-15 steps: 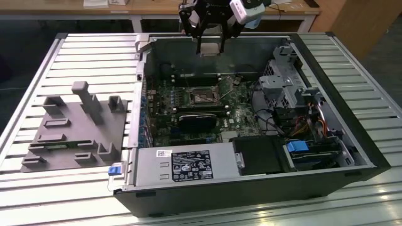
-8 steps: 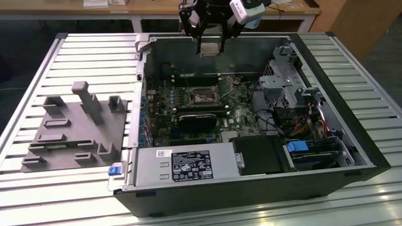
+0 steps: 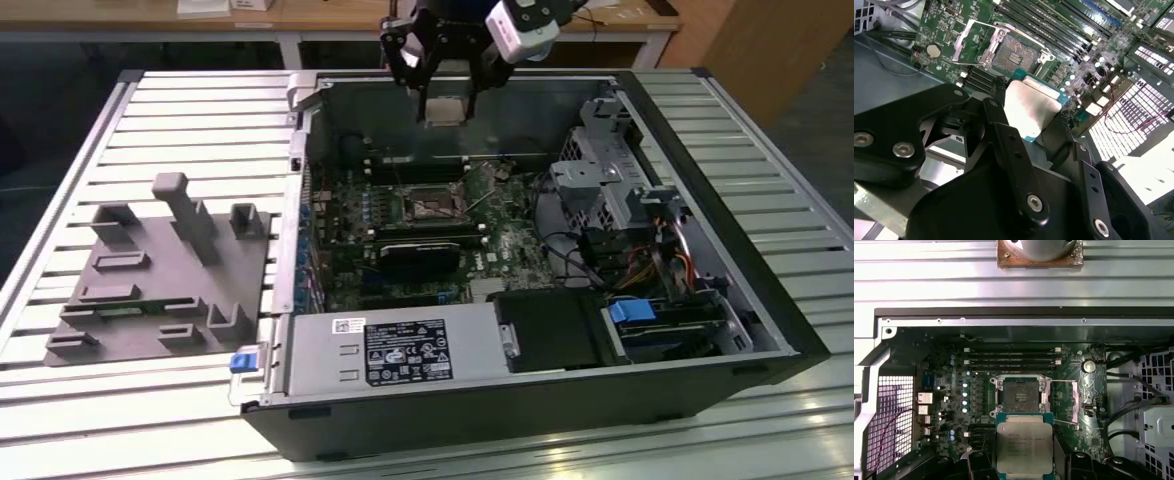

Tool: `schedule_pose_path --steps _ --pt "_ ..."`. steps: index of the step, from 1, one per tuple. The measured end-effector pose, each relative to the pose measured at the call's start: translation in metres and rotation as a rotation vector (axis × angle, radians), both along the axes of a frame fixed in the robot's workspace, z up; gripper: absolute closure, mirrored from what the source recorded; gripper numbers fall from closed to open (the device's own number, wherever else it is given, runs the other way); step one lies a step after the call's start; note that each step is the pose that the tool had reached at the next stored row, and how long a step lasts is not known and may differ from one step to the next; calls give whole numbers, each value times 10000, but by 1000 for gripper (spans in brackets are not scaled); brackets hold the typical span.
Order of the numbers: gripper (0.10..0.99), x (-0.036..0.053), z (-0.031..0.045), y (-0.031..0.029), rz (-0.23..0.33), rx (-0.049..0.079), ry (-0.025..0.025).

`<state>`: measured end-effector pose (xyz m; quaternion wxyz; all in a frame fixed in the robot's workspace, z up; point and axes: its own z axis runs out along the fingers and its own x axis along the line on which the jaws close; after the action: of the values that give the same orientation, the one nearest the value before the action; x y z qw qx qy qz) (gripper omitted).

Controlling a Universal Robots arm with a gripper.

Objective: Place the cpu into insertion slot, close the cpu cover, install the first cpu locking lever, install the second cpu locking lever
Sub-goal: 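Place the cpu into insertion slot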

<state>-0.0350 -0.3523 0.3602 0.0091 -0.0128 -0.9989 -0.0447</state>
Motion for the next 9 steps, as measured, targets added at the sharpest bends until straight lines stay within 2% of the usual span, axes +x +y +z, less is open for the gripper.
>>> schedule_pose_path --steps 9 --pt "549 0 -115 0 -4 -4 0"
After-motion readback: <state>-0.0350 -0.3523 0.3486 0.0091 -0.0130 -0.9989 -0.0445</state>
